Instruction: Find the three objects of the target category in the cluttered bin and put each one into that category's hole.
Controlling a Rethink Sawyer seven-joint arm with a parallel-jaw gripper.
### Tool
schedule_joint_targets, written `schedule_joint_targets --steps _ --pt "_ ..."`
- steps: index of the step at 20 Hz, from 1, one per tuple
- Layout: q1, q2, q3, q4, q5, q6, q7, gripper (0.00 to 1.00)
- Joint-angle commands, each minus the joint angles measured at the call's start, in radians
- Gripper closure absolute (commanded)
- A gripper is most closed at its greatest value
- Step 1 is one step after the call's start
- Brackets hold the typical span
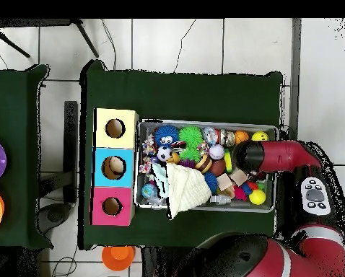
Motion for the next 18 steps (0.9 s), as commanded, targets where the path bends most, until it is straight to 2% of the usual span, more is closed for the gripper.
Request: schedule_joint_targets --steps 1,4,7,8,12,18 --pt "0.024 0.003 0.018 0.085 -0.007 -0.051 0.158 1.00" --pt "0.002 -0.034 0.042 0.123 0.019 -0.068 0.149 1.00" --pt "-0.056 -0.126 0.098 0.223 0.079 -0.085 0.110 1.00" --pt "-0.104 -0.189 0.138 0.262 0.124 -0.058 0.055 1.00" --pt "-0.173 -0.322 0.218 0.369 0.228 -0.005 0.007 1.00" --pt "-0.211 -0.440 0.268 0.450 0.339 0.078 0.007 1.00"
